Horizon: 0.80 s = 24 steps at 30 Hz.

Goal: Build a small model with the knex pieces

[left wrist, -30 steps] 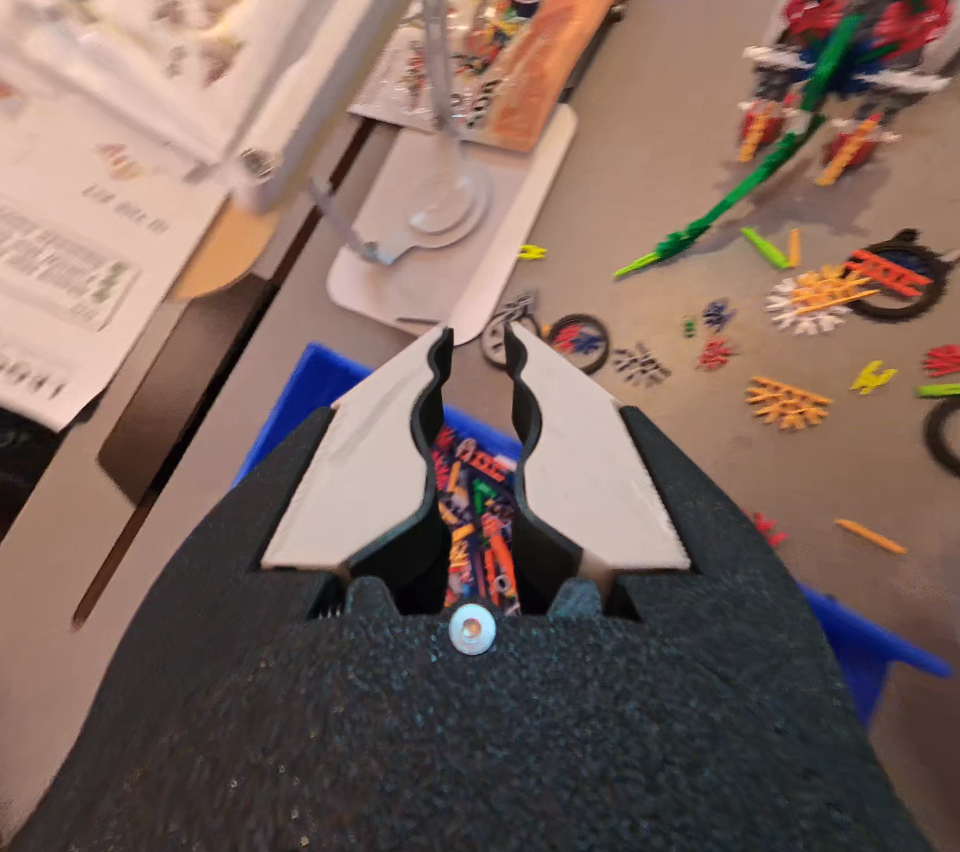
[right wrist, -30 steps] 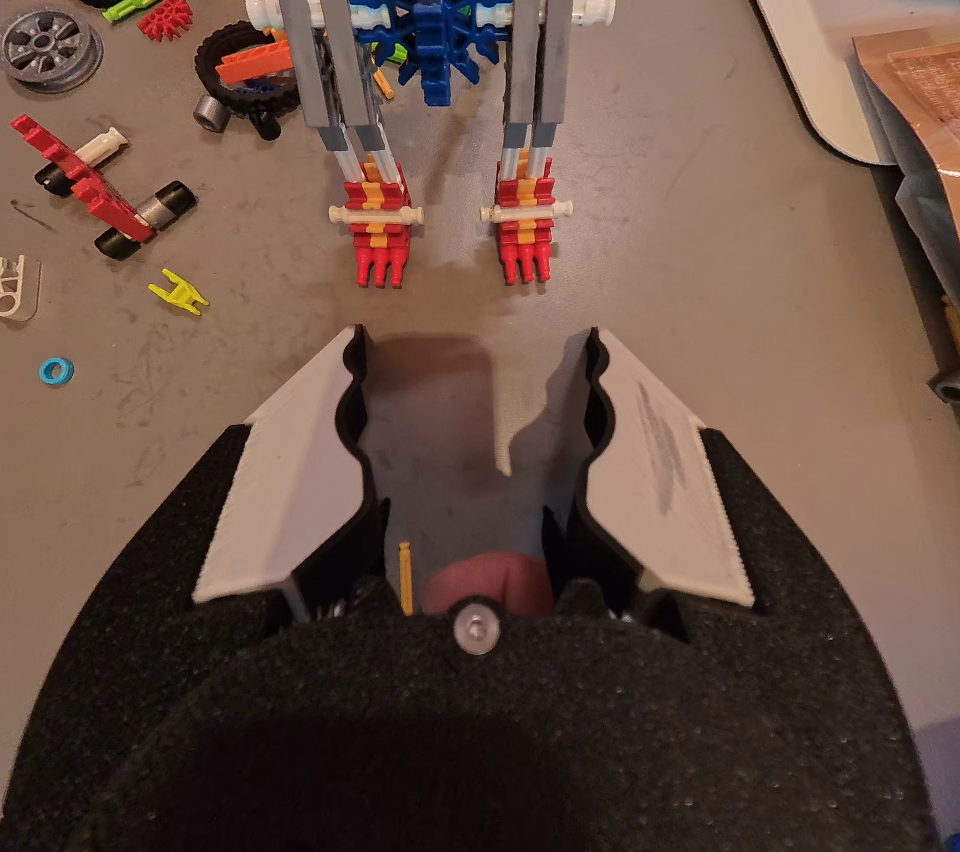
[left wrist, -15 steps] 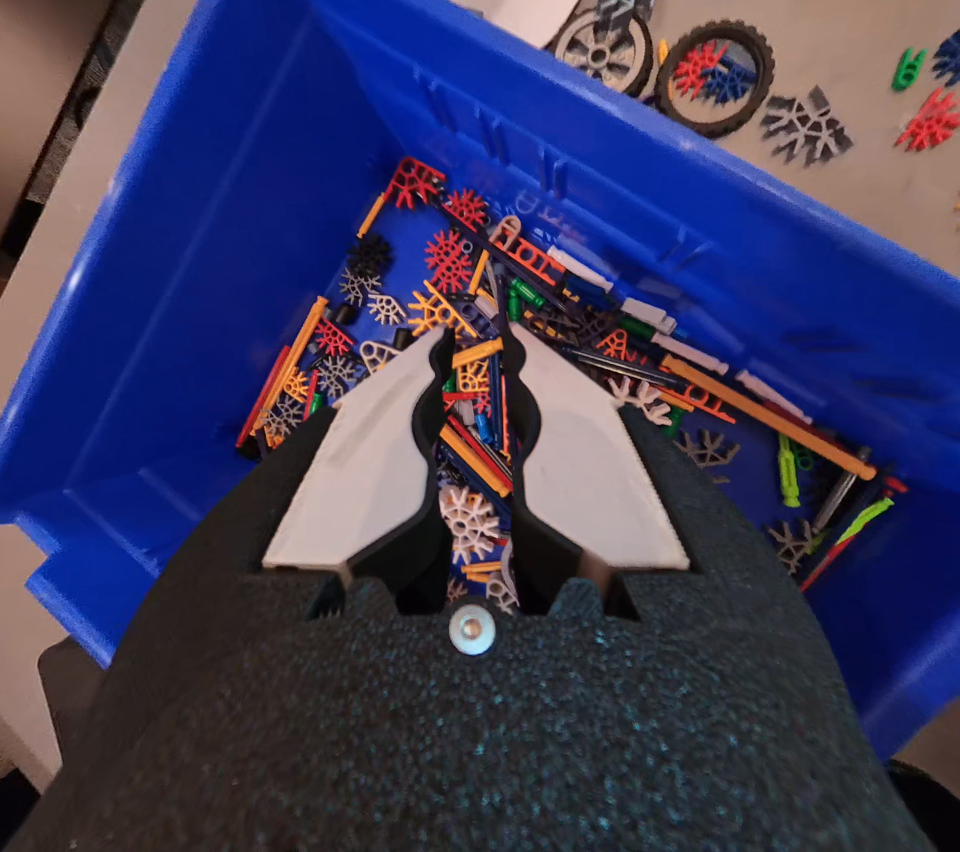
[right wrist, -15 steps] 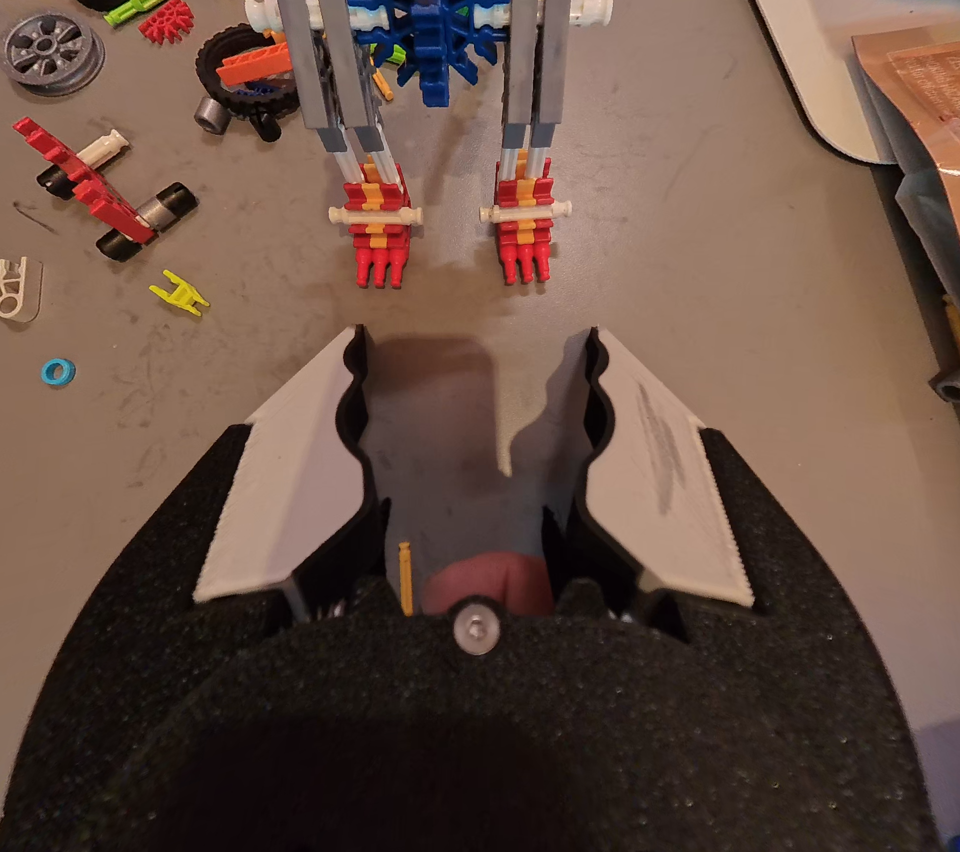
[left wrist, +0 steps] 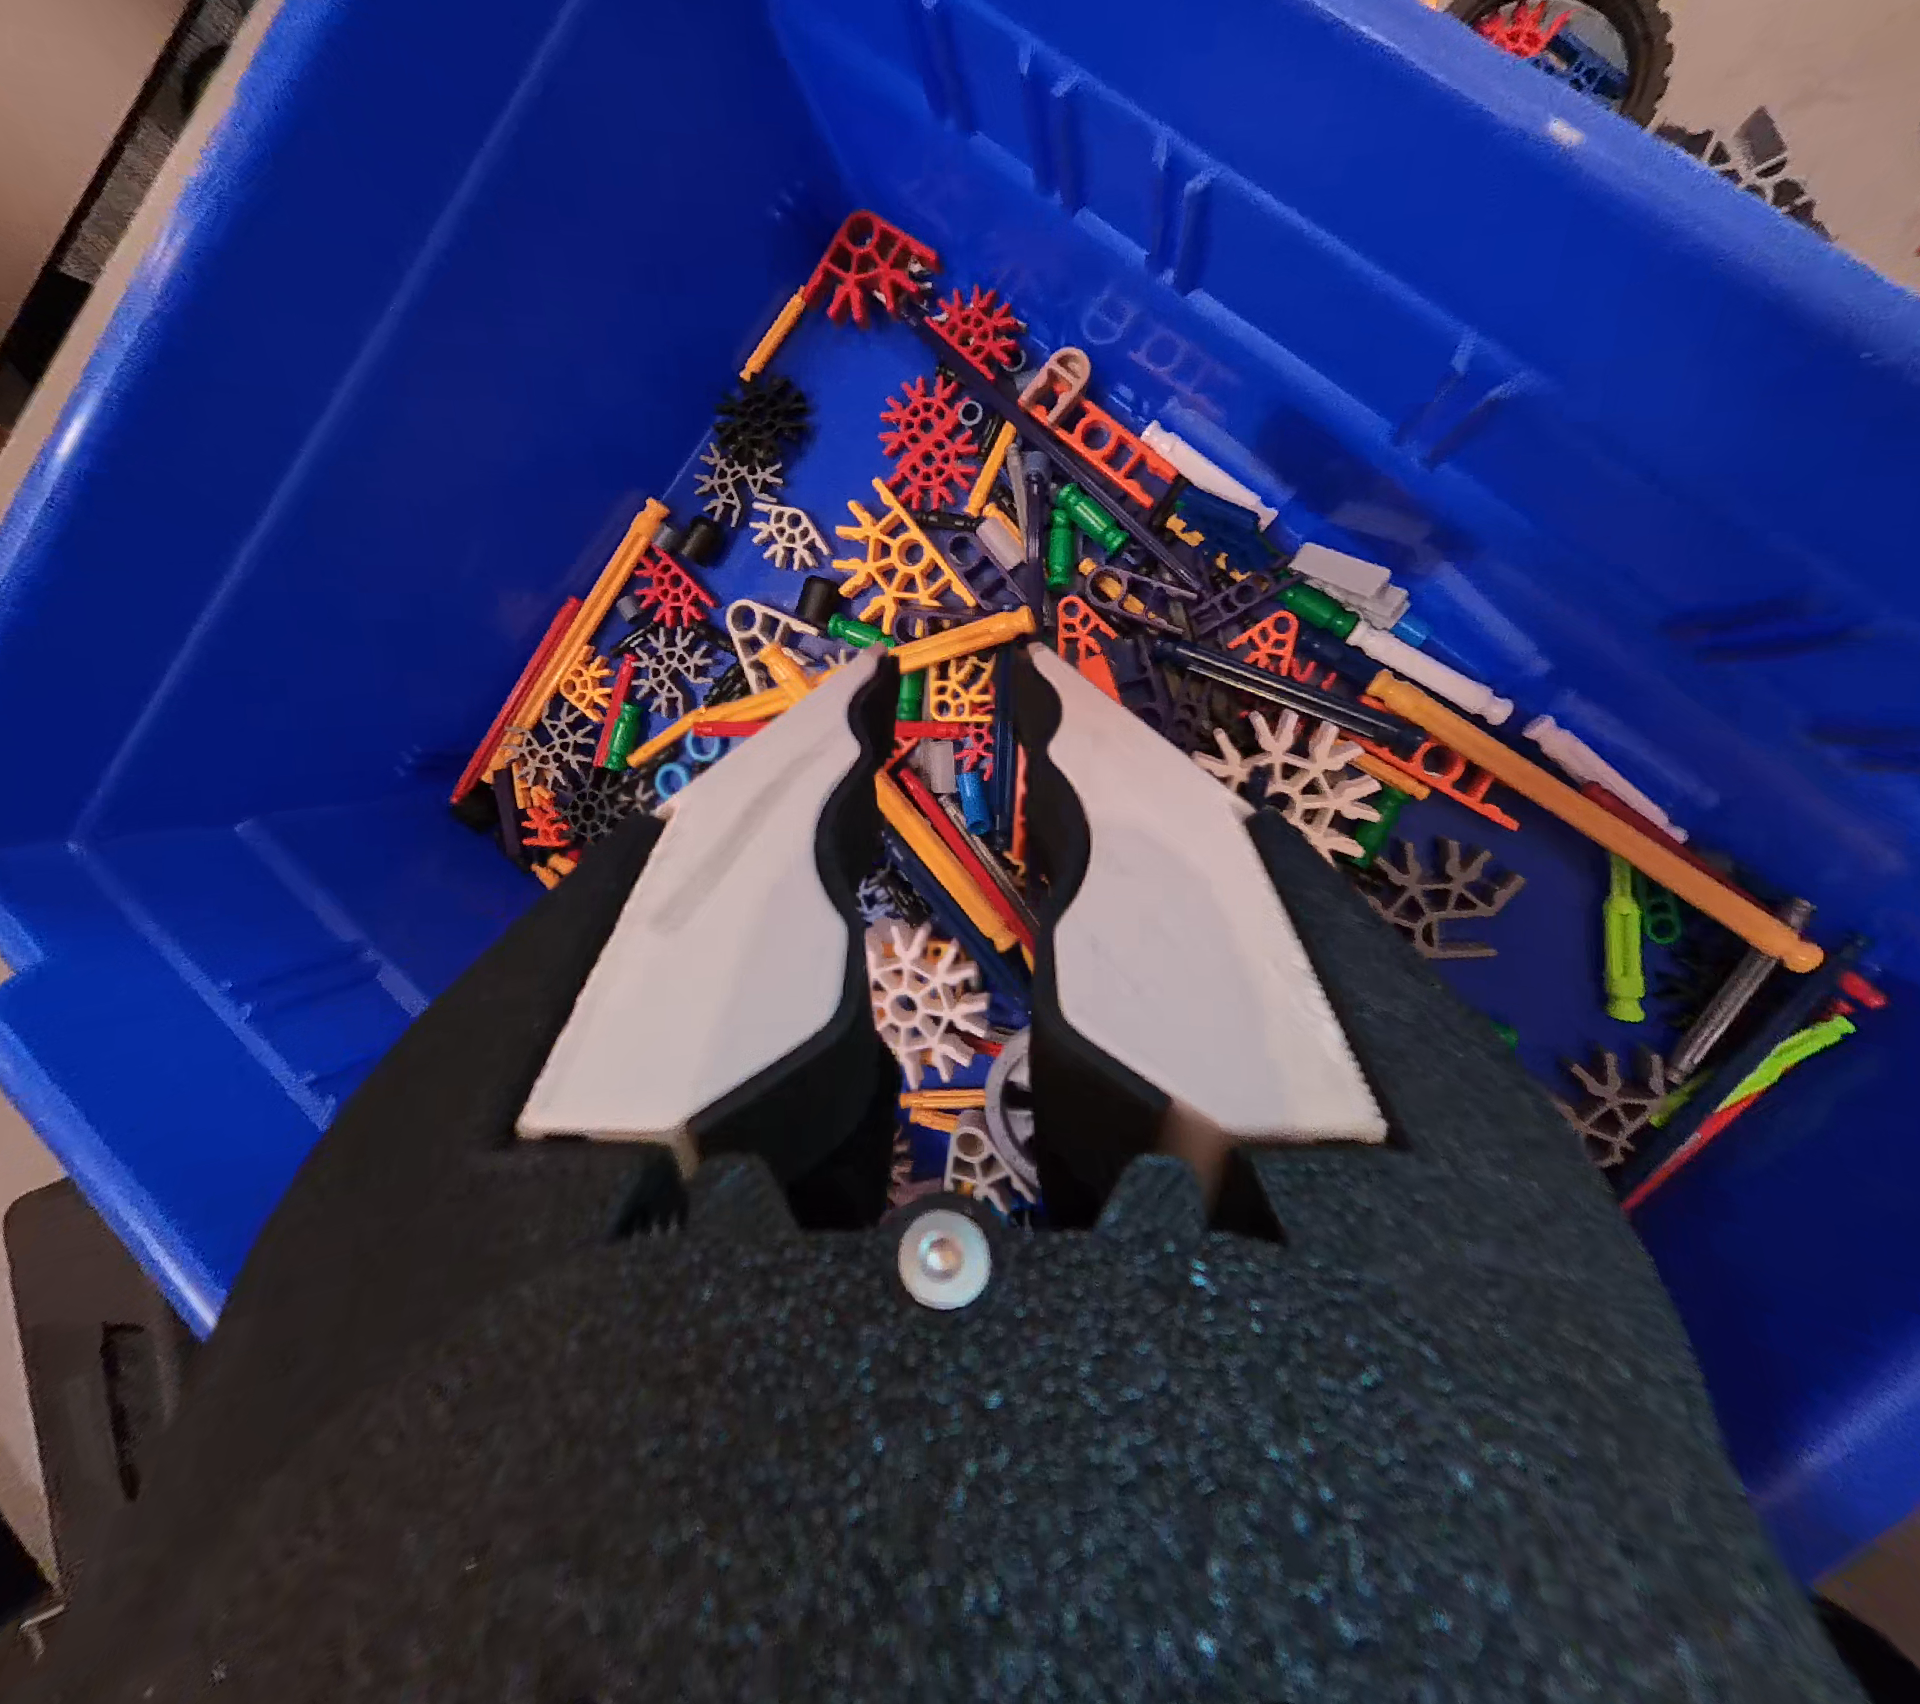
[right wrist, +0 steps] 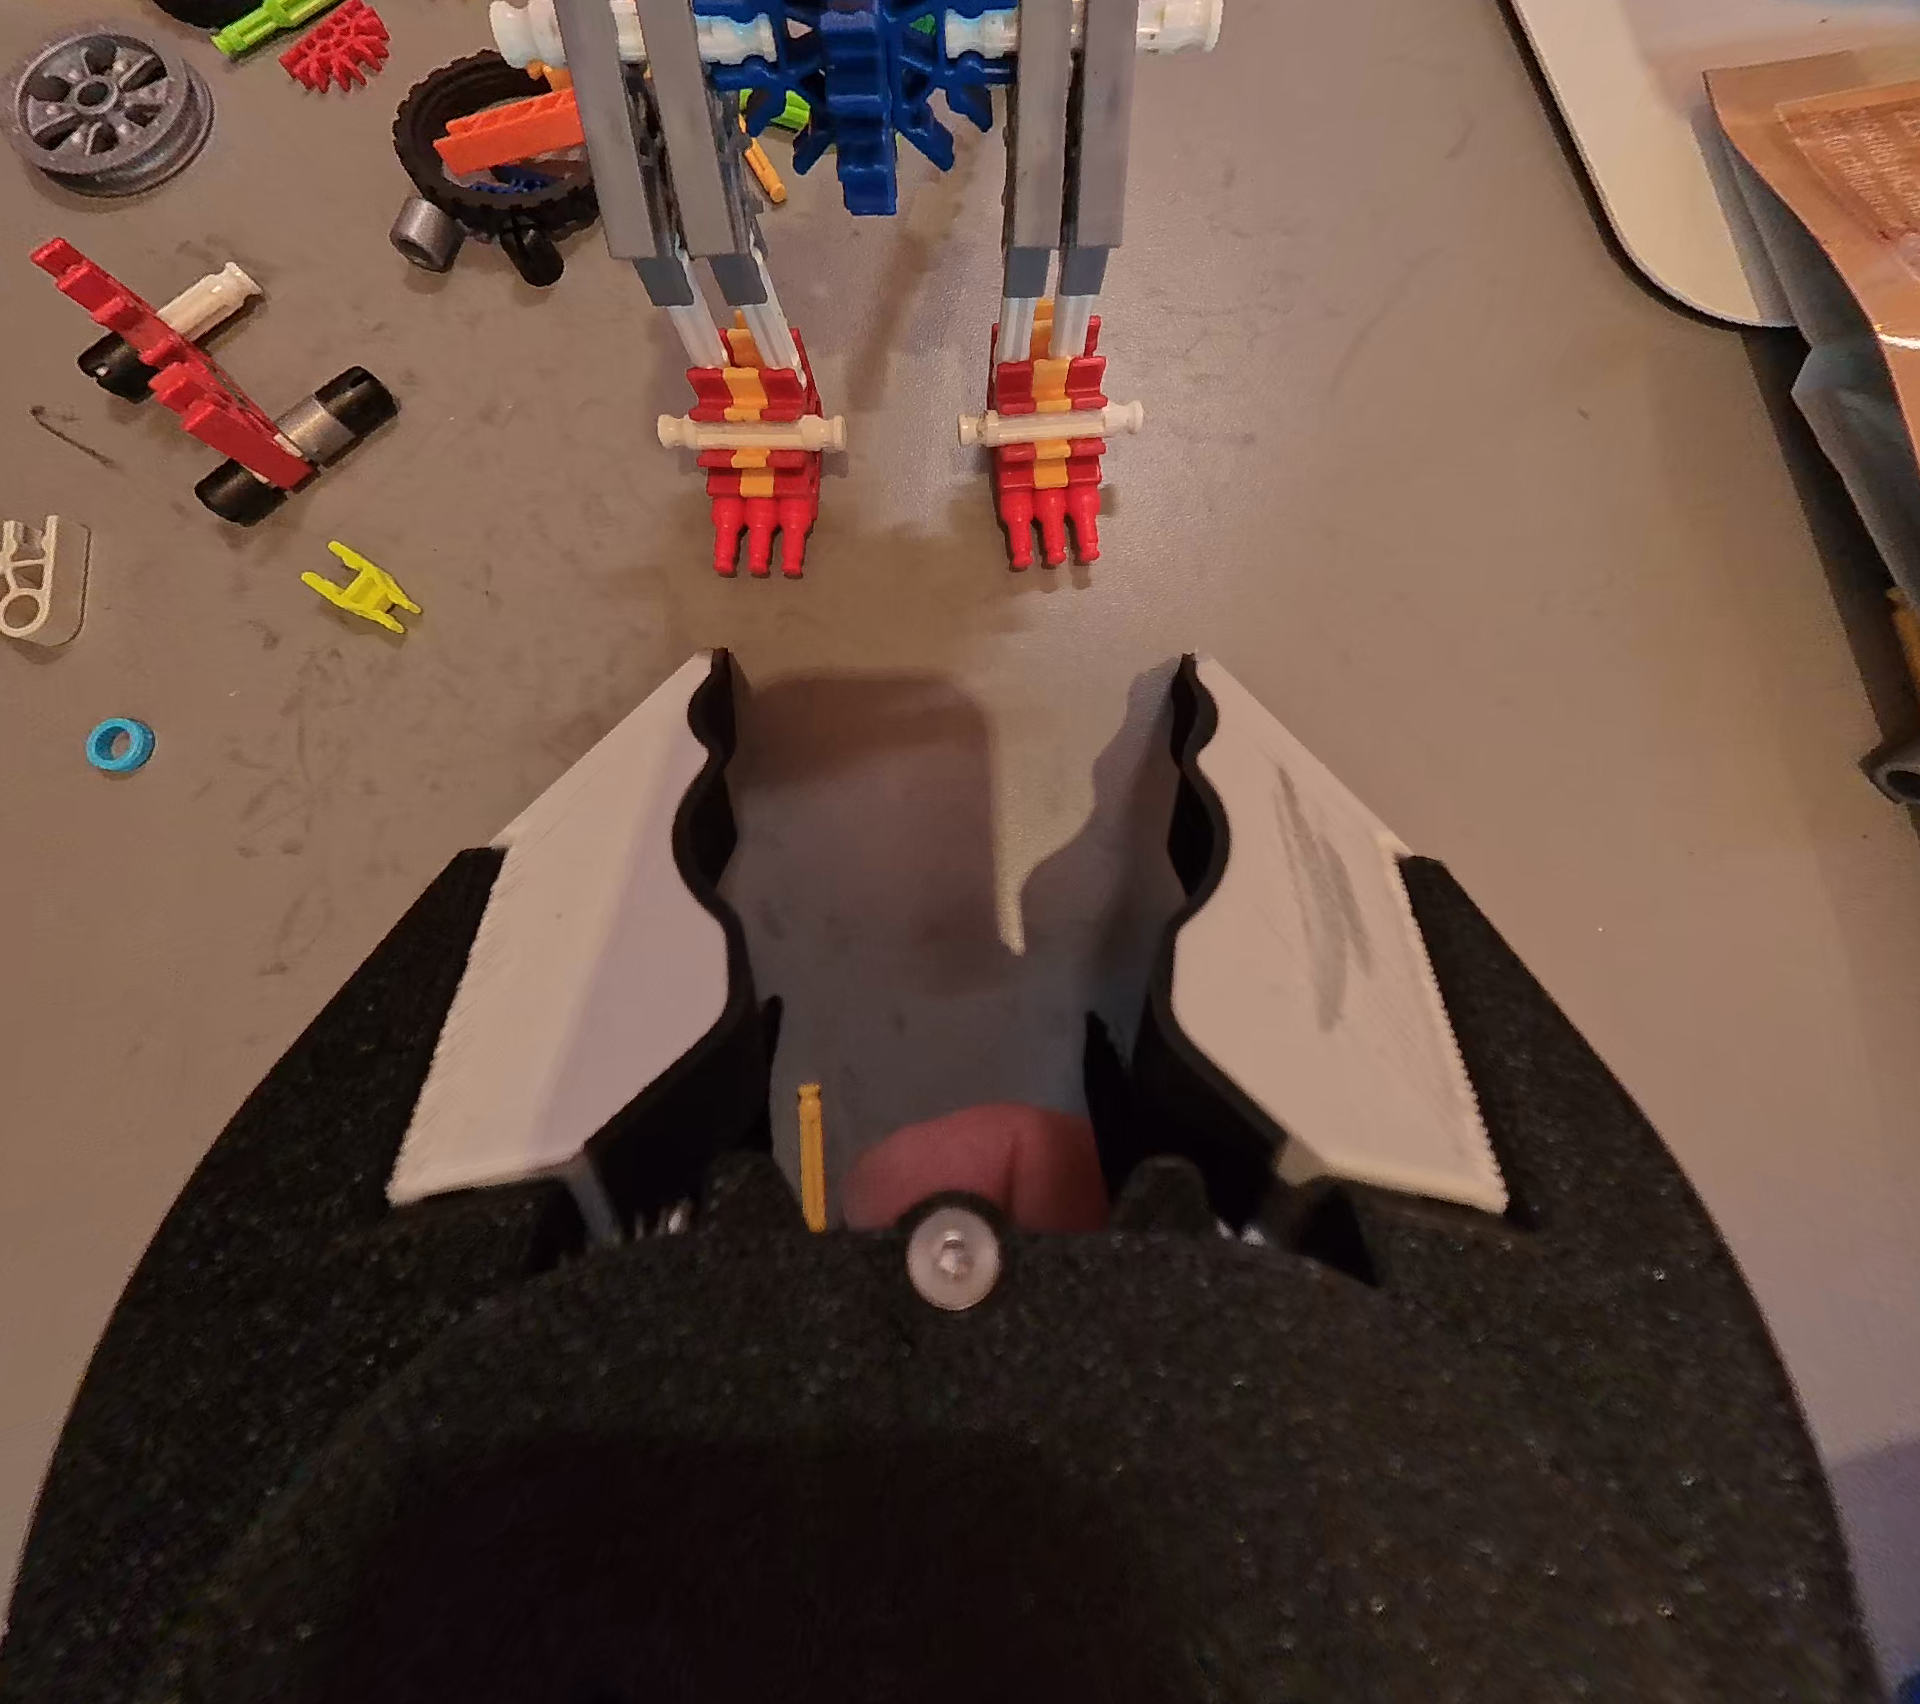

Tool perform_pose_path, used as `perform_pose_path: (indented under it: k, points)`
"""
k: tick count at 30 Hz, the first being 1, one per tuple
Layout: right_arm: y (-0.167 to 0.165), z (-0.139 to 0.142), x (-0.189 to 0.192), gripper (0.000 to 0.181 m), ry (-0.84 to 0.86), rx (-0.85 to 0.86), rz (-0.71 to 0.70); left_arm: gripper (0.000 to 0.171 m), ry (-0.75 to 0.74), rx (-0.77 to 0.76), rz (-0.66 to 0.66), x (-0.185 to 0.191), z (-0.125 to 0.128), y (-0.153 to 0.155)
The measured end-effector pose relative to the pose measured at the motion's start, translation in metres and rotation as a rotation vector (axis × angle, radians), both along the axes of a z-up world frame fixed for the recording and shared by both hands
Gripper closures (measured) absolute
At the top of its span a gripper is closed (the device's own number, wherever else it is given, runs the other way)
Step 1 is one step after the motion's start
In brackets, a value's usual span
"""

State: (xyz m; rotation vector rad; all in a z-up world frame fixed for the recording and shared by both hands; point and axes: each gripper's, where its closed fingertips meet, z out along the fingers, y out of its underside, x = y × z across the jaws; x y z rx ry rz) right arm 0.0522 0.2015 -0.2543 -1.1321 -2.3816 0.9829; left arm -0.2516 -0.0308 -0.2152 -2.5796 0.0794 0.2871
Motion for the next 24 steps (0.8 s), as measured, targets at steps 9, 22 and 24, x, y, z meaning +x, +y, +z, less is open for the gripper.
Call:
perform_pose_path:
  k: [9,22,24]
  points:
    - [0.000,0.000,0.000,0.097,0.001,0.003,0.000,0.148,-0.020,0.111,-0.026,0.023,0.012,-0.003]
    - [0.000,0.000,0.000,0.097,-0.001,-0.001,0.000,0.155,-0.059,0.073,-0.049,0.033,-0.003,0.001]
    - [0.000,0.000,0.000,0.097,0.000,0.001,0.000,0.156,-0.082,0.067,-0.058,0.038,-0.006,0.003]
